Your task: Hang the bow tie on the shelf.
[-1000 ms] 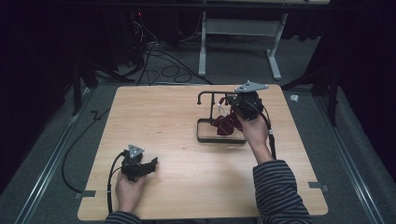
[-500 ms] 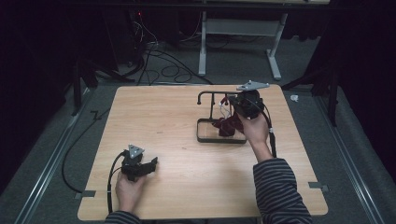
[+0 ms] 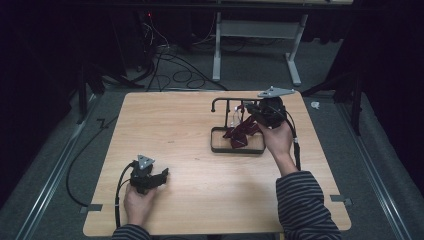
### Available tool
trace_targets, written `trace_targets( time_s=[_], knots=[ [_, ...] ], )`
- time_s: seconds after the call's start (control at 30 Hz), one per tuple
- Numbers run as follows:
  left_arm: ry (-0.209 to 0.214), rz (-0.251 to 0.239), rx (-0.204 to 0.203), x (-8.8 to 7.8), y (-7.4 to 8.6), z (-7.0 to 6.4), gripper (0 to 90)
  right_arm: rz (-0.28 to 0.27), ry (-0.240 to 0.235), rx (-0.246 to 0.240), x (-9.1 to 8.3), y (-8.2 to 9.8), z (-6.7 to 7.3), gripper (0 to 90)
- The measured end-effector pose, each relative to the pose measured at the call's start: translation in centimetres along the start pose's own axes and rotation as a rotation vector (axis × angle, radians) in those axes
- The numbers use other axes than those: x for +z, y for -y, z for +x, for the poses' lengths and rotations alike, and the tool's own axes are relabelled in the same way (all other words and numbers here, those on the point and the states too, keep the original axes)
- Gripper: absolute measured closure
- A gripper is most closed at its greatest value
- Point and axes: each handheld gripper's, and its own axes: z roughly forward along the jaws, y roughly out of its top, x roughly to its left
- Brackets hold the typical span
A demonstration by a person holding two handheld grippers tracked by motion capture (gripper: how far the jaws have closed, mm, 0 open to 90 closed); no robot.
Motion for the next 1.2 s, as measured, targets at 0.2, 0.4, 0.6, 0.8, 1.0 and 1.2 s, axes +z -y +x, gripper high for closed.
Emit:
trace_targets(
  time_s=[0.2,0.4,0.6,0.8,1.0,1.2],
  knots=[
    [-0.002,0.001,-0.001,0.0,0.0,0.0,30.5,0.002,-0.027,-0.007,-0.6,0.5,-0.4,87.1],
    [-0.006,0.004,0.004,0.0,0.0,-0.1,30.6,-0.004,-0.04,0.004,-1.0,0.9,-0.4,86.2],
    [-0.008,0.003,0.007,0.0,0.0,-0.1,30.5,-0.023,-0.04,0.023,-2.0,1.6,0.0,84.9],
    [-0.008,0.003,0.007,0.0,0.0,-0.1,30.6,-0.043,-0.04,0.021,-3.8,2.1,-0.2,84.0],
    [-0.008,0.003,0.007,0.0,0.0,-0.1,30.6,-0.059,-0.04,0.043,-5.3,2.8,-0.6,82.4],
    [-0.006,0.002,0.005,0.0,0.0,-0.1,30.5,-0.063,-0.03,0.054,-6.1,3.6,-1.0,81.0]
  ],
)
